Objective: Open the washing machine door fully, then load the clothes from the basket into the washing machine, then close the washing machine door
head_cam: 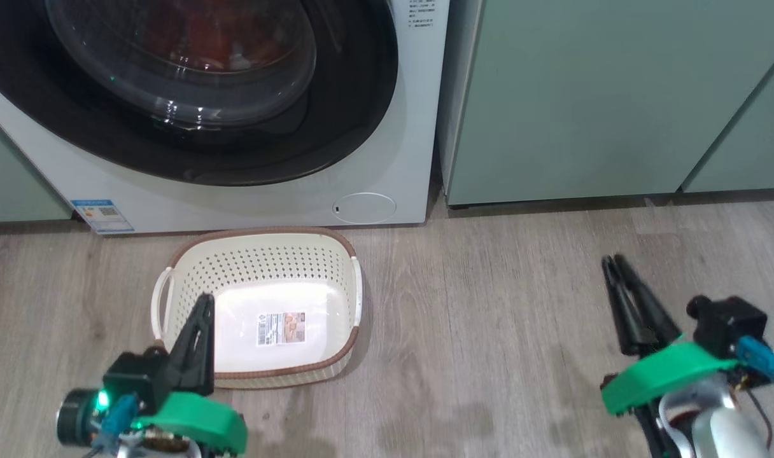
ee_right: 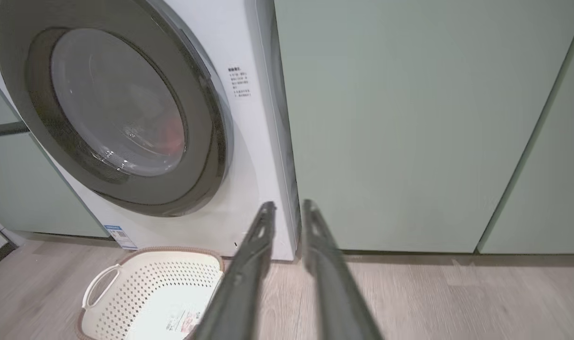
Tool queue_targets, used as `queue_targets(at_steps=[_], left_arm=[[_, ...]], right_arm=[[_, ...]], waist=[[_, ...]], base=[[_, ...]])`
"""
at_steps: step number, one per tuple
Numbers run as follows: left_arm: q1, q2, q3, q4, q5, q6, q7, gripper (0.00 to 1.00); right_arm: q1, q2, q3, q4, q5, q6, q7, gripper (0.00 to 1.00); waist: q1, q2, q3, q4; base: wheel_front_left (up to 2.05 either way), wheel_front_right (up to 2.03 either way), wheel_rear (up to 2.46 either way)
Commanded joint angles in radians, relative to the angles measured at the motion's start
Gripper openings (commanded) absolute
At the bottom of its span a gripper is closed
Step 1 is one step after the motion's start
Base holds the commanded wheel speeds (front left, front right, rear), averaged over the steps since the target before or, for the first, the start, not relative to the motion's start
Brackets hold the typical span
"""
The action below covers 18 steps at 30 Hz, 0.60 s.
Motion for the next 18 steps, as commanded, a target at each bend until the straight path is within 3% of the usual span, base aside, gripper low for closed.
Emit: queue_targets(at_steps=[1,18], left_arm=[[-0.011,0.005,0.003,-0.031,-0.026,-0.002,0.0,0.0],[-0.039,0.005,0.024,0.015,-0.236,-0.03,0.03,0.0]], right_arm=[[-0.014,0.0,0.002,-0.03,0.024,0.0,-0.002,0.0],[-0.032,-0.013,0.003,0.008,0.231,0.0,0.011,0.0]], waist=[[0.0,0.0,-0.001,0.001],[0.0,0.0,-0.008,0.008]], base=[[0.0,0.0,0.0],[0.0,0.0,0.0]])
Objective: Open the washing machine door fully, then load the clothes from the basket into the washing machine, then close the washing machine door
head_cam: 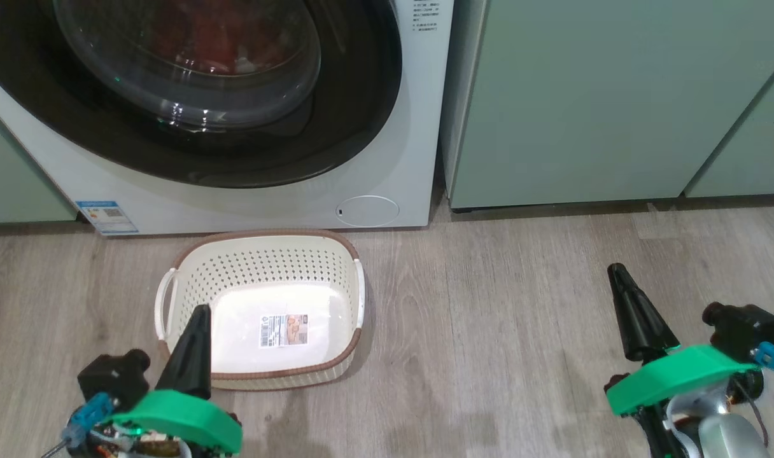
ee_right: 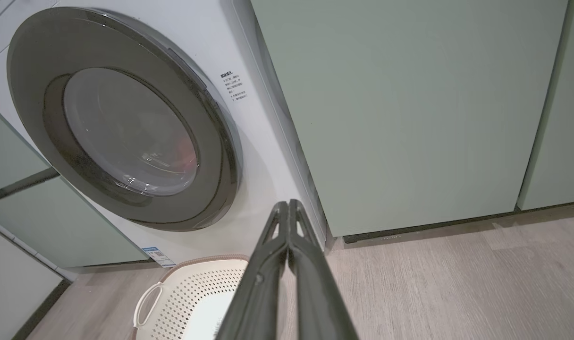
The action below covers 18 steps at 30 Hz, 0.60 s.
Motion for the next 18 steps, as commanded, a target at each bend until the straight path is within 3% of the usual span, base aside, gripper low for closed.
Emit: queue_targets(at_steps=[1,18], left_arm=[[-0.045,0.006,0.018,-0.019,-0.039,-0.007,0.007,0.0],[-0.069,0.001,0.04,0.019,-0.23,-0.033,0.036,0.0]], right_arm=[[-0.046,-0.013,0.002,-0.025,0.042,0.0,0.003,0.0],[-0.059,-0.02,0.0,0.007,0.229,0.0,0.016,0.0]], waist=[[0.0,0.0,-0.001,0.001],[0.0,0.0,-0.008,0.008]], base=[[0.0,0.0,0.0],[0.0,0.0,0.0]])
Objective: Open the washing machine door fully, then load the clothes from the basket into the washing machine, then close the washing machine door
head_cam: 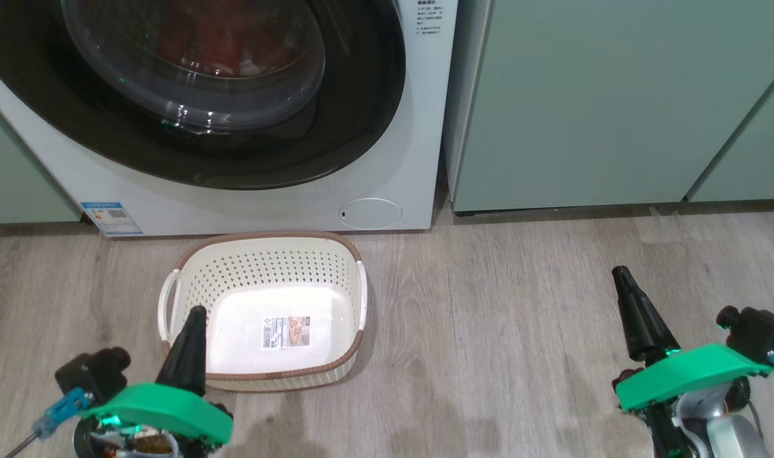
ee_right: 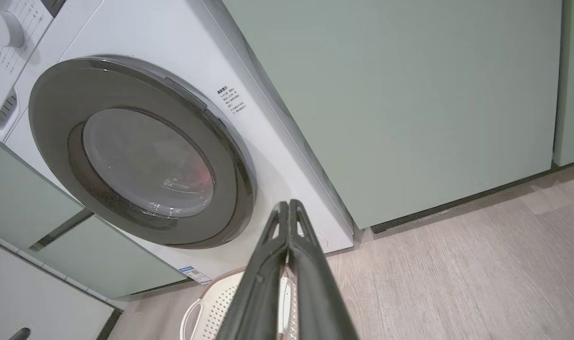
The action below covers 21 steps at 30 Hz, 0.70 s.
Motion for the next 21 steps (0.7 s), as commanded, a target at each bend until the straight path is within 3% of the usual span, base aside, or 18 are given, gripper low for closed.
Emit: queue_targets(at_steps=[1,21], left_arm=[[-0.053,0.004,0.025,-0.024,-0.04,-0.007,0.004,0.0],[-0.08,-0.006,0.057,0.019,-0.273,-0.039,0.044,0.0]], right_arm=[[-0.055,-0.018,0.001,-0.024,0.041,0.0,0.007,0.0],[-0.072,-0.023,-0.007,0.016,0.27,0.0,0.029,0.0]], waist=[[0.0,-0.0001,-0.001,0.001],[0.0,-0.0001,-0.01,0.009]], base=[[0.0,0.0,0.0],[0.0,0.0,0.0]])
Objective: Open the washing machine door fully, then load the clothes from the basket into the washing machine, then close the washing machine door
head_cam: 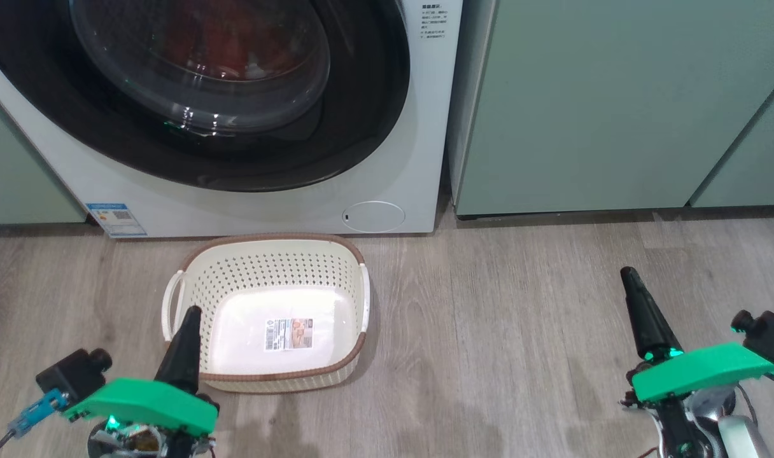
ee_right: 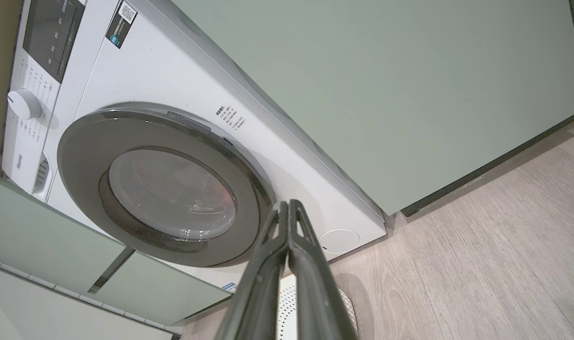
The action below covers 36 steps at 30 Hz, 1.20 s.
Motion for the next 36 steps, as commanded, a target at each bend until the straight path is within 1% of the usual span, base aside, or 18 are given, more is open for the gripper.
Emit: queue_targets(at_steps=[1,36], left_arm=[[-0.054,0.003,0.028,-0.023,-0.031,-0.009,0.003,0.0],[-0.101,-0.019,0.093,0.054,-0.42,-0.062,0.08,0.0]], right_arm=[[-0.056,-0.015,0.003,-0.026,0.031,0.0,0.004,0.0],[-0.085,-0.017,-0.02,0.042,0.413,0.0,0.047,0.0]], waist=[[0.0,-0.0001,-0.001,0.001],[0.0,-0.0001,-0.015,0.015]], base=[[0.0,0.0,0.0],[0.0,0.0,0.0]])
